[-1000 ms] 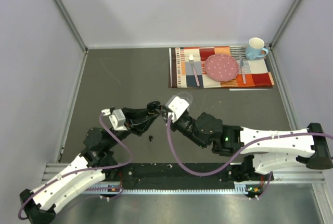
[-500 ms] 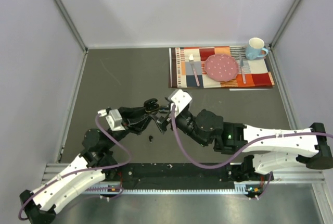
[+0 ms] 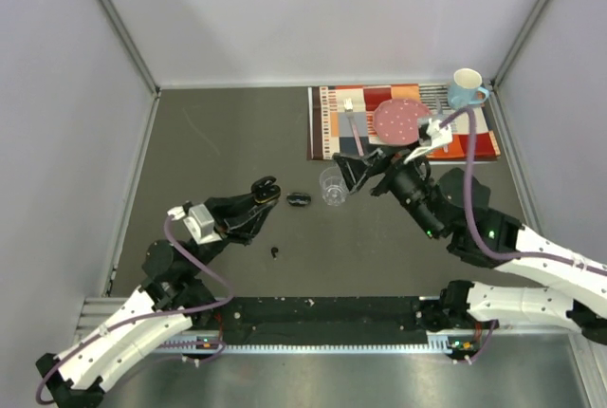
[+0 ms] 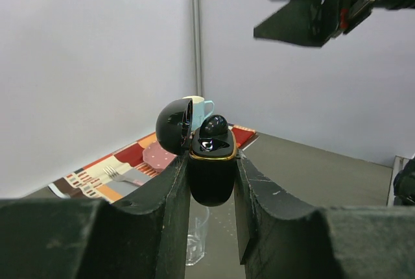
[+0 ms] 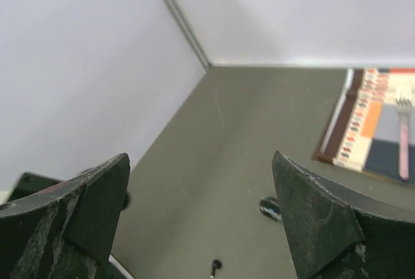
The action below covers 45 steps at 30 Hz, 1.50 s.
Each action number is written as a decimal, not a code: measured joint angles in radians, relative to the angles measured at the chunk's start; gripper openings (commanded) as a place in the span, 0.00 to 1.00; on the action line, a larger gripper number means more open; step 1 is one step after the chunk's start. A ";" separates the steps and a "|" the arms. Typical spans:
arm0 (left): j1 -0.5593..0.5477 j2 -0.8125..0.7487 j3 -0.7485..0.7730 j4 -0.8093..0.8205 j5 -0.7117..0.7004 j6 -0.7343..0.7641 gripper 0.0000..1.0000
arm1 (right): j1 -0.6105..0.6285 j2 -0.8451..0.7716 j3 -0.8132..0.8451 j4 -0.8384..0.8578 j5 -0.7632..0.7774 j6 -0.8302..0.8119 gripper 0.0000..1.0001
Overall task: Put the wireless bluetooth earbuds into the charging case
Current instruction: Place the earbud in the charging case, then move the earbud to the center of the board.
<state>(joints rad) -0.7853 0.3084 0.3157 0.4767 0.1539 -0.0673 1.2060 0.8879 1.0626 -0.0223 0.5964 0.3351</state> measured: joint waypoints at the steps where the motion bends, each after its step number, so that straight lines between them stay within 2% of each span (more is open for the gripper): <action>1: 0.000 -0.006 0.000 -0.007 -0.004 0.005 0.00 | -0.028 -0.003 0.002 -0.044 -0.004 0.048 0.99; 6: 0.000 -0.038 0.000 -0.027 -0.018 0.027 0.00 | -0.140 0.097 0.008 -0.259 -0.094 0.208 0.99; 10: 0.000 -0.066 0.021 -0.065 -0.025 0.051 0.00 | -0.156 0.243 0.003 -0.380 -0.204 0.302 0.99; 14: 0.000 -0.099 0.068 -0.100 -0.035 0.084 0.00 | -0.156 0.355 -0.008 -0.432 -0.303 0.389 0.99; 19: 0.000 -0.139 0.106 -0.135 -0.043 0.111 0.00 | -0.151 0.515 -0.007 -0.437 -0.397 0.505 0.92; 25: 0.000 -0.185 0.115 -0.188 -0.063 0.131 0.00 | -0.114 0.680 0.066 -0.469 -0.451 0.612 0.93; 31: 0.000 -0.209 0.119 -0.219 -0.075 0.145 0.00 | -0.095 0.745 0.176 -0.473 -0.511 0.679 0.90; 33: 0.000 -0.213 0.123 -0.224 -0.077 0.147 0.00 | -0.103 0.757 0.194 -0.469 -0.547 0.695 0.99; 41: 0.000 -0.234 0.129 -0.249 -0.092 0.153 0.00 | -0.175 0.789 0.190 -0.426 -0.687 0.748 0.99; 45: 0.000 -0.241 0.129 -0.254 -0.101 0.157 0.00 | -0.183 0.838 0.202 -0.411 -0.742 0.775 0.88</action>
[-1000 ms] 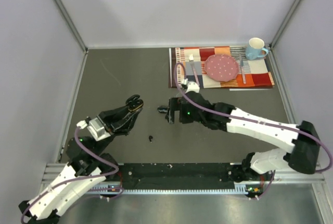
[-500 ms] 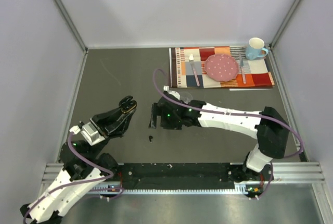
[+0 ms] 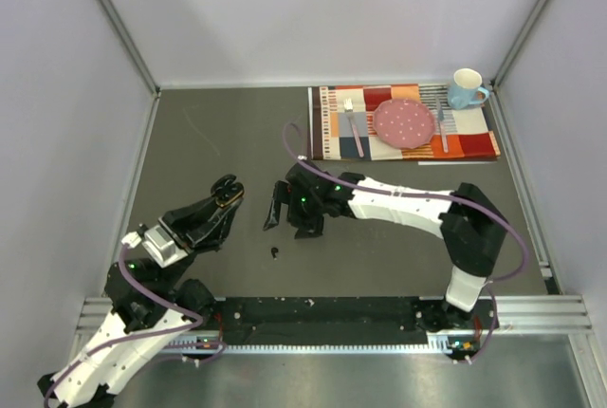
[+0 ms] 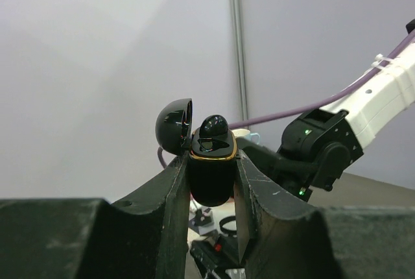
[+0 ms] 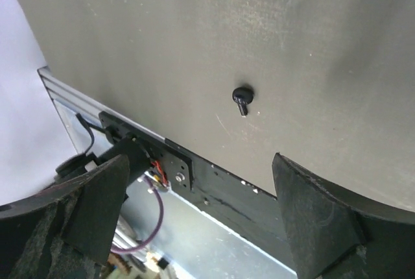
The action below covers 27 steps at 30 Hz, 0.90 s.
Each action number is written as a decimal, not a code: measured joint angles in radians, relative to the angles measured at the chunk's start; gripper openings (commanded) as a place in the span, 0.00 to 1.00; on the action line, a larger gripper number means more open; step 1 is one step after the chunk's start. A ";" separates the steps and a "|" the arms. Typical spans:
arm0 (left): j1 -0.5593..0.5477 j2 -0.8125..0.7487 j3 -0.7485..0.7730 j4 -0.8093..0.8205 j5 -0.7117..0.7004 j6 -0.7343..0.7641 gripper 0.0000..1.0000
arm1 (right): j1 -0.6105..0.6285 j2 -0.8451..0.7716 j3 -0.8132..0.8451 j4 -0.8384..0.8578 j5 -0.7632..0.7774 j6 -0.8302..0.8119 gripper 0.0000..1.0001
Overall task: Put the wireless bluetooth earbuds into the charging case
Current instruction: Move the earbud to the center of the board.
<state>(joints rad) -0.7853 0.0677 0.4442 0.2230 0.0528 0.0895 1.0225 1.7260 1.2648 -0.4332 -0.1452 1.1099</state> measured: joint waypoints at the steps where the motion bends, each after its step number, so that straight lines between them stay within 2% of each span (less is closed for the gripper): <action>1: 0.000 0.000 0.000 0.000 -0.003 0.002 0.00 | 0.000 0.024 0.015 -0.008 -0.011 0.012 0.87; 7: 0.000 -0.001 0.000 -0.002 -0.018 0.012 0.00 | 0.008 0.164 0.113 -0.087 -0.024 0.066 0.77; 10: 0.000 -0.003 0.000 -0.008 -0.021 0.014 0.00 | 0.014 0.190 0.128 -0.123 -0.010 0.089 0.67; 12: 0.000 -0.009 0.000 -0.013 -0.025 0.014 0.00 | 0.017 0.196 0.132 -0.142 0.001 0.099 0.67; 14: 0.000 -0.015 0.000 -0.014 -0.026 0.014 0.00 | 0.018 0.204 0.139 -0.162 0.008 0.107 0.61; 24: 0.000 -0.027 0.000 -0.015 -0.070 0.016 0.00 | 0.025 0.323 0.230 -0.188 0.012 0.112 0.57; 27: 0.000 -0.027 0.000 -0.016 -0.073 0.016 0.00 | 0.029 0.346 0.253 -0.195 0.013 0.114 0.50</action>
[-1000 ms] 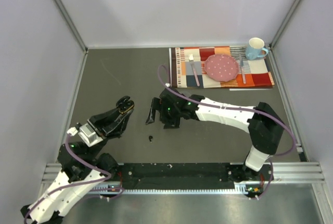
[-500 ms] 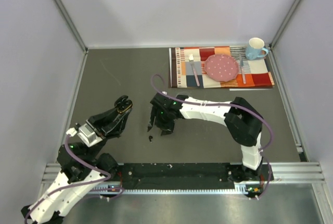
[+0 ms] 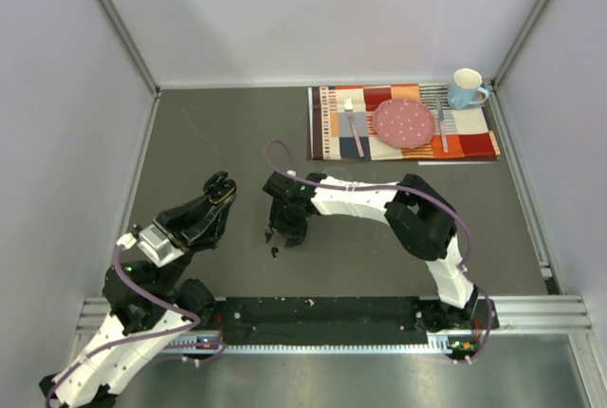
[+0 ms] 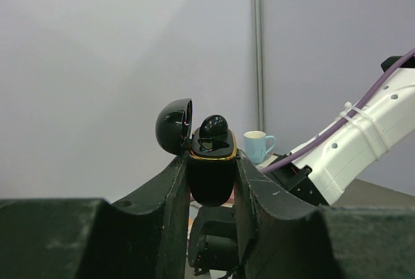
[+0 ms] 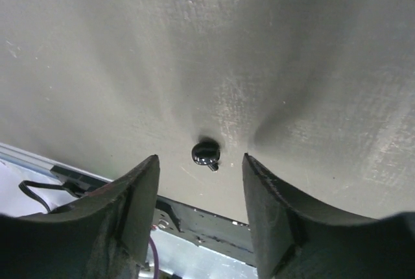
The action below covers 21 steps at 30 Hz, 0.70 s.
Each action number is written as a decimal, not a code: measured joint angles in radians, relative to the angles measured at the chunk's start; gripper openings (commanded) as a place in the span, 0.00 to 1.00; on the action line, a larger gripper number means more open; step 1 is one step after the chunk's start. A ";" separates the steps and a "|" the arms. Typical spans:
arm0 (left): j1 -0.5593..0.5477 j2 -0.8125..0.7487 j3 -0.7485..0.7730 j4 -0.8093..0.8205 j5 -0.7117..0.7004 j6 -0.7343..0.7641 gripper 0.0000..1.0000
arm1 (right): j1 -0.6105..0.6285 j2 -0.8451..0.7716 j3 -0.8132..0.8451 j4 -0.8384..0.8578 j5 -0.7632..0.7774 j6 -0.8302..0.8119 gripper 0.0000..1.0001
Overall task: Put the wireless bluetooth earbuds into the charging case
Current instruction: Move the earbud to the center of the board.
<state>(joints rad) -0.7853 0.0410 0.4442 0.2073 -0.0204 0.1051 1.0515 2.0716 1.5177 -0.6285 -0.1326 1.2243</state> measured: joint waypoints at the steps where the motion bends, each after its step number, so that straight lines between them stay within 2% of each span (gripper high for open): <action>1: 0.000 0.000 0.000 0.000 -0.001 0.000 0.00 | 0.001 0.003 0.005 -0.002 0.000 0.000 0.49; 13: 0.000 -0.018 -0.005 0.001 -0.016 0.003 0.00 | 0.027 0.050 0.037 -0.013 -0.004 0.017 0.47; 16: 0.000 -0.029 -0.009 0.001 -0.022 0.003 0.00 | 0.027 0.050 0.037 -0.014 -0.002 0.018 0.42; 21: 0.000 -0.032 -0.013 0.002 -0.025 0.003 0.00 | 0.028 0.050 0.037 -0.022 0.003 0.020 0.41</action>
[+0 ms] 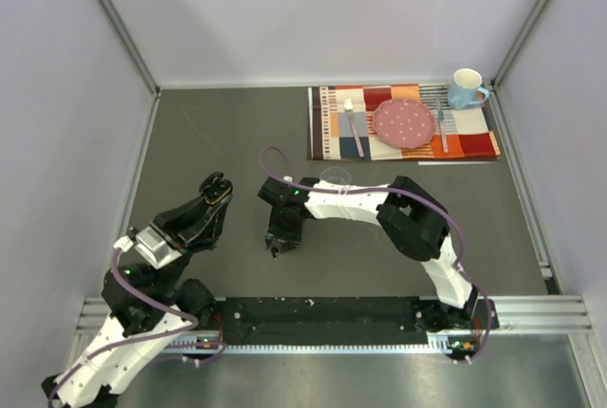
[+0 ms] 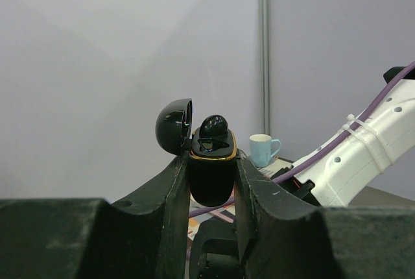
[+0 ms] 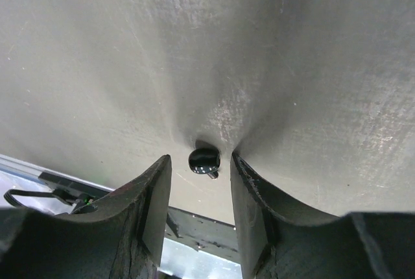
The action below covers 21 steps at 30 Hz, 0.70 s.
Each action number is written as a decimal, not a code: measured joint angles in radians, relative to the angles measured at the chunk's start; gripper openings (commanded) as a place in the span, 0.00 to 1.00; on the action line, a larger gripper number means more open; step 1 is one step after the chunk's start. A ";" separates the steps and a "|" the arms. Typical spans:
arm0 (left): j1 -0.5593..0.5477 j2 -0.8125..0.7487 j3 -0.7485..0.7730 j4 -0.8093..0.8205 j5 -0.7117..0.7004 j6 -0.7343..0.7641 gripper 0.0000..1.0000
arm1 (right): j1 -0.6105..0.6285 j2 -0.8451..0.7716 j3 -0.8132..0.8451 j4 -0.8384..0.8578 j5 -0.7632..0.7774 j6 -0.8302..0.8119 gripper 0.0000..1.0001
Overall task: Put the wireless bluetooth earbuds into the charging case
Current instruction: Move the earbud to the center of the board.
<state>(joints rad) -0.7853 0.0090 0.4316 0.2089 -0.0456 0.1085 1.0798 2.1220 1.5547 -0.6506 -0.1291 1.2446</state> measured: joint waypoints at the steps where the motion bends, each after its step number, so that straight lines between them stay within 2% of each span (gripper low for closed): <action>1: 0.000 0.000 -0.001 -0.001 -0.001 0.000 0.00 | 0.000 0.000 0.000 -0.001 0.002 0.003 0.41; 8: 0.000 0.000 -0.002 -0.001 -0.005 0.004 0.00 | 0.000 0.016 0.025 -0.020 0.004 0.012 0.40; 21: 0.000 0.000 -0.010 -0.002 -0.009 0.005 0.00 | 0.000 0.046 0.065 -0.051 0.003 0.021 0.31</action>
<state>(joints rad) -0.7853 0.0090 0.4217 0.2073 -0.0547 0.1131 1.0798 2.1681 1.6199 -0.7013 -0.1257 1.2652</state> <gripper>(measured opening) 0.335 0.326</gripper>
